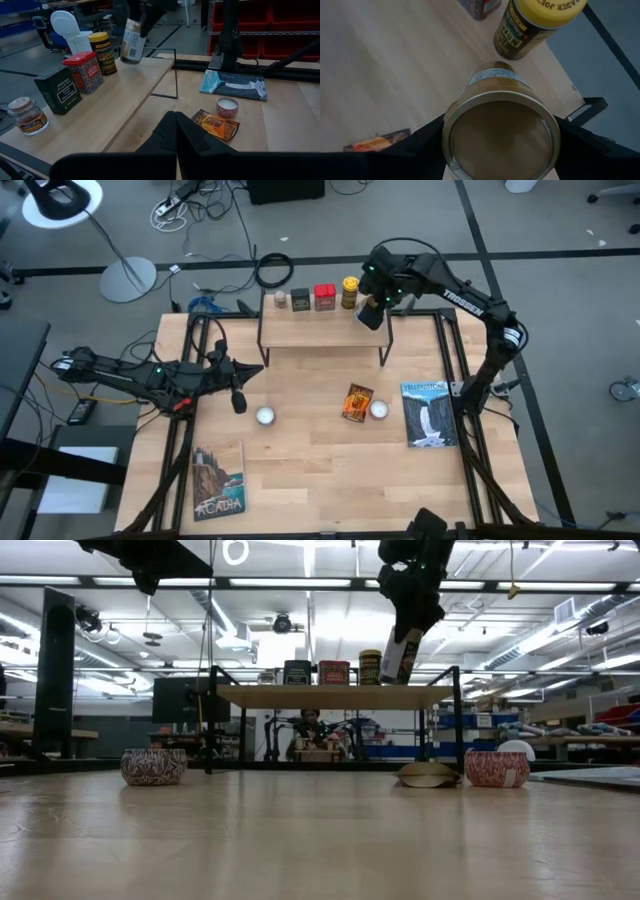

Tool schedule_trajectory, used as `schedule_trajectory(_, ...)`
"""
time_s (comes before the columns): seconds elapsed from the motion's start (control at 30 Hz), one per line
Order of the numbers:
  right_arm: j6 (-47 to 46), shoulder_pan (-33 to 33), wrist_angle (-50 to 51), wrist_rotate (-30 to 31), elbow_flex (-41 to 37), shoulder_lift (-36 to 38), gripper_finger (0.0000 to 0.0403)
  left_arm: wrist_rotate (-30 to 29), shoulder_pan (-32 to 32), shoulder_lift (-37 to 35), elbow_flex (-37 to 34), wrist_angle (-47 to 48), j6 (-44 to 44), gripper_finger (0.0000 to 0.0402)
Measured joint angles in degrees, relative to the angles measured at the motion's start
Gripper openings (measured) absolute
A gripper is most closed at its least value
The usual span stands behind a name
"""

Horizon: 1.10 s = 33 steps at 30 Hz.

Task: Shelf spices
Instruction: Put the gold seasoning bottle on the shelf

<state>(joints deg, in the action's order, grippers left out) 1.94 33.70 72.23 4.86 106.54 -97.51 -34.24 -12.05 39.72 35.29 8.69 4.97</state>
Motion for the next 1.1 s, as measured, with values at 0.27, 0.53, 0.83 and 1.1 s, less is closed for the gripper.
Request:
schedule_trajectory(0.27, 0.8, 2.1, 0.4, 0.0, 0.0, 0.0, 0.028, 0.0, 0.0, 0.0, 0.0, 0.0, 0.0, 0.0001)
schedule_trajectory(0.53, 2.1, 5.8, 1.0, -0.6, 0.0, 0.0, 0.028, 0.0, 0.0, 0.0, 0.0, 0.1, 0.0, 0.0001)
schedule_trajectory(0.83, 3.2, 7.4, 1.1, -2.2, 0.0, 0.0, 0.0281, 0.0, 0.0, 0.0, 0.0, 0.1, 0.0, 0.0001)
schedule_trajectory(1.1, 4.3, 7.7, 0.4, -2.7, 0.0, -1.9, 0.0281, 0.0, 0.0, 0.0, 0.0, 0.0, 0.2, 0.0001)
